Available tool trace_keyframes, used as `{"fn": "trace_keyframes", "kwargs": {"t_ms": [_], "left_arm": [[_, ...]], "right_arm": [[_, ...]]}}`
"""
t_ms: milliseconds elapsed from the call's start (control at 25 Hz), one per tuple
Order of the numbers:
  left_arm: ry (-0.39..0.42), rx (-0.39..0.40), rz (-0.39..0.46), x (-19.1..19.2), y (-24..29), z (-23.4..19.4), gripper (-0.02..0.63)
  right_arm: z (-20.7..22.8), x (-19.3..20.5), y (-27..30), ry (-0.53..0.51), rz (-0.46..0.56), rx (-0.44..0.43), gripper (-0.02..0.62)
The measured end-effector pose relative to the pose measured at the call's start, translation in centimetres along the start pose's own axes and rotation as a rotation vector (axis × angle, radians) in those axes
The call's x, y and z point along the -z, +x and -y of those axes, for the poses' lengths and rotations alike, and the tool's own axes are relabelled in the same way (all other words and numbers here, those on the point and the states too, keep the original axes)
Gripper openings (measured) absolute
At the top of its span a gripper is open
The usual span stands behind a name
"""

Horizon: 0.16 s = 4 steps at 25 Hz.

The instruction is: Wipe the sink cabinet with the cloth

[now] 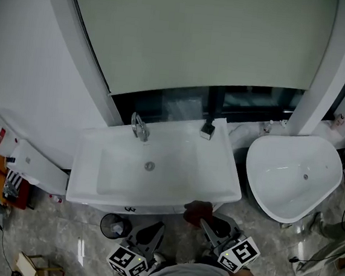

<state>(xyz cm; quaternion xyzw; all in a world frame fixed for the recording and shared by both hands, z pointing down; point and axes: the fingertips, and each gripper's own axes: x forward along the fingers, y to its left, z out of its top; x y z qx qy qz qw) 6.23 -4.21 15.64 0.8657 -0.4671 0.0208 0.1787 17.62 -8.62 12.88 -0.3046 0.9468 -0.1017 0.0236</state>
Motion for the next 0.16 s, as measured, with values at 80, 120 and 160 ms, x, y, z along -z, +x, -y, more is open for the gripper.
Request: {"fn": "trace_keyframes", "kwargs": {"t_ms": [80,120,160], "left_arm": [[0.002,-0.003,-0.001,0.06,0.13,0.21,0.012],[0.003,-0.005,-0.002,0.06,0.19,0.30,0.012],[0.004,-0.006,-0.003,0.05,0.24,0.38,0.012]], "right_arm": [[-0.02,0.06,-0.07,0.003,0.002,-0.003,0.049],[-0.02,0.09,-0.10,0.005,0.004,-0.004,0.049],[-0.02,0.12,-0.14,0.008,0.006,-0.006,0.049]]}}
